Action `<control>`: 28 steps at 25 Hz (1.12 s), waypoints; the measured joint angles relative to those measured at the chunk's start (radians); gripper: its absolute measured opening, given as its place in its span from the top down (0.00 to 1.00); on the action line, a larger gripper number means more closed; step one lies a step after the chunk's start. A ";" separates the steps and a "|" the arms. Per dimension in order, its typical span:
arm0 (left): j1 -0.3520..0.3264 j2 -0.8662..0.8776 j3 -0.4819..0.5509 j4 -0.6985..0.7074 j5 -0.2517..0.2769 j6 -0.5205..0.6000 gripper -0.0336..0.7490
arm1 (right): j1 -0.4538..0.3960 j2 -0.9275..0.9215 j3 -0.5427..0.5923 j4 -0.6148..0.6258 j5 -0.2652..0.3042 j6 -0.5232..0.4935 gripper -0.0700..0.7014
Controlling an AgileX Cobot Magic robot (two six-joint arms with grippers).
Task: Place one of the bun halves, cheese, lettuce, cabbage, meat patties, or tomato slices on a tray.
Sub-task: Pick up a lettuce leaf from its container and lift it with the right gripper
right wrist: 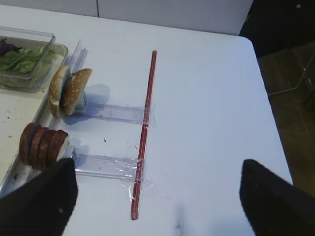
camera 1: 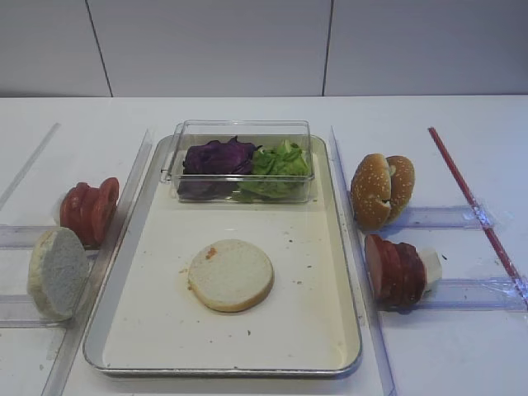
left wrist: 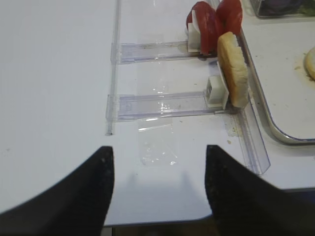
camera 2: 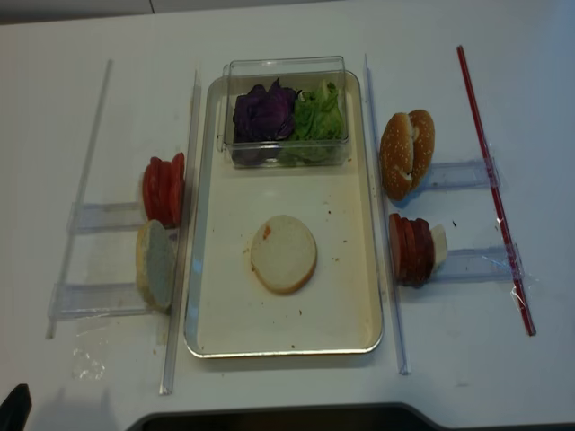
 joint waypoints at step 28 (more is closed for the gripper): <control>0.000 0.000 0.000 0.000 0.000 0.000 0.33 | 0.000 0.796 -0.607 0.365 0.140 -0.067 0.22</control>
